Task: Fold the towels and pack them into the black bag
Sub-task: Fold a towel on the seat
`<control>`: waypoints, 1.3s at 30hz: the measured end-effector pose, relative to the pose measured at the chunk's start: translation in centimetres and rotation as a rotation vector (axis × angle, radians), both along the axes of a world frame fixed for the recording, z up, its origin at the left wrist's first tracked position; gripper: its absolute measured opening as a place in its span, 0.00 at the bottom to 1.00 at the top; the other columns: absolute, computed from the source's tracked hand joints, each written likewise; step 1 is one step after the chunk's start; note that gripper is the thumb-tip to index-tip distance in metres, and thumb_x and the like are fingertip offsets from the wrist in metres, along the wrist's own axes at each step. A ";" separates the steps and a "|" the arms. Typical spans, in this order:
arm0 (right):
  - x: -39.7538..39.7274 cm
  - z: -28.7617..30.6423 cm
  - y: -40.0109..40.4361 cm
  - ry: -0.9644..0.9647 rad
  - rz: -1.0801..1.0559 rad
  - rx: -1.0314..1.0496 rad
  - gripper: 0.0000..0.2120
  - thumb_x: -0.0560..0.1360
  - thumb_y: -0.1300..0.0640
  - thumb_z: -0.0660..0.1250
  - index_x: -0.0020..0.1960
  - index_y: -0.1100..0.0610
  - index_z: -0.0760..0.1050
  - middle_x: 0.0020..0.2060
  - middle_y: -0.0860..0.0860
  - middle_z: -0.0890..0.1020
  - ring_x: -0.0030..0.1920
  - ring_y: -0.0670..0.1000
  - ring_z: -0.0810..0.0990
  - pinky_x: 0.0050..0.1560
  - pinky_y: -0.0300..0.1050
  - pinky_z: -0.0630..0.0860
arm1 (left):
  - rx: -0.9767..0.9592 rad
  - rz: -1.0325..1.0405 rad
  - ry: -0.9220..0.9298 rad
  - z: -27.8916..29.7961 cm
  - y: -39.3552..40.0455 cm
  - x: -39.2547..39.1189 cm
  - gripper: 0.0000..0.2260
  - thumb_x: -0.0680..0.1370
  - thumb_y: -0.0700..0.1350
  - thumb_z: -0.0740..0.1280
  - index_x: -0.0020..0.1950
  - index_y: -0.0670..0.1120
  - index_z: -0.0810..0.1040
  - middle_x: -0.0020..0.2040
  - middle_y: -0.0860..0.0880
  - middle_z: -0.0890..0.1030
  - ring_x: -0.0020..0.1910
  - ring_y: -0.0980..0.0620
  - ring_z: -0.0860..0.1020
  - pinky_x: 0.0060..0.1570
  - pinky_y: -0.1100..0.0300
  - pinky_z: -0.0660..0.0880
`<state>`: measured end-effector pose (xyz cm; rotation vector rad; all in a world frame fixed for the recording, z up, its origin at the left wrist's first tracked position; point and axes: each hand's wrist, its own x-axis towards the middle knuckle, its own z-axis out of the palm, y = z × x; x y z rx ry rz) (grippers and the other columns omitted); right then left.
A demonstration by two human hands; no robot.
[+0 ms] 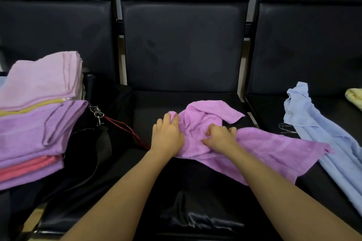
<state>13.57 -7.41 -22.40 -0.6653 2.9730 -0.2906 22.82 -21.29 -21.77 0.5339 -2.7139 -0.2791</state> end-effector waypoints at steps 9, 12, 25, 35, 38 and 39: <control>0.0 1.5 0.2 0.227 -0.093 -0.564 0.06 0.82 0.59 0.52 0.46 0.54 0.62 0.27 0.46 0.68 0.38 0.53 0.68 0.49 0.46 0.58 | -0.062 0.088 0.014 1.3 -0.6 0.2 0.25 0.79 0.36 0.55 0.76 0.45 0.56 0.69 0.46 0.64 0.57 0.47 0.73 0.59 0.55 0.62; 0.3 4.0 0.1 0.273 -0.129 -0.873 0.06 0.82 0.56 0.54 0.47 0.55 0.63 0.32 0.50 0.73 0.42 0.59 0.73 0.52 0.53 0.68 | -0.089 0.057 0.157 1.7 -0.8 0.1 0.25 0.76 0.35 0.53 0.74 0.43 0.63 0.64 0.43 0.70 0.52 0.44 0.74 0.52 0.54 0.62; 3.5 9.4 0.2 -0.146 0.438 -1.140 0.22 0.68 0.76 0.60 0.54 0.55 0.75 0.45 0.49 0.80 0.47 0.44 0.78 0.48 0.34 0.74 | 0.443 -0.233 0.423 4.5 2.6 0.5 0.11 0.78 0.52 0.64 0.52 0.47 0.81 0.47 0.52 0.75 0.50 0.54 0.70 0.49 0.63 0.55; 2.8 8.0 1.3 -0.292 0.318 -1.000 0.27 0.71 0.70 0.68 0.65 0.52 0.67 0.43 0.55 0.80 0.38 0.47 0.77 0.40 0.40 0.75 | 0.519 -0.100 0.569 5.1 1.4 1.2 0.07 0.79 0.42 0.64 0.48 0.42 0.82 0.43 0.57 0.75 0.46 0.54 0.76 0.52 0.61 0.68; 2.8 7.2 1.3 -0.355 0.169 -1.001 0.23 0.70 0.63 0.74 0.60 0.57 0.68 0.41 0.53 0.80 0.38 0.47 0.79 0.42 0.40 0.77 | 0.530 -0.085 0.585 5.2 1.4 1.2 0.08 0.79 0.42 0.64 0.48 0.40 0.81 0.46 0.51 0.76 0.44 0.55 0.75 0.43 0.73 0.68; 2.7 6.9 1.4 -0.348 0.156 -0.962 0.20 0.69 0.61 0.75 0.57 0.57 0.70 0.40 0.53 0.80 0.39 0.47 0.79 0.44 0.41 0.77 | 0.528 -0.090 0.583 5.1 1.4 1.2 0.08 0.79 0.42 0.63 0.49 0.40 0.81 0.46 0.51 0.76 0.44 0.55 0.74 0.42 0.75 0.68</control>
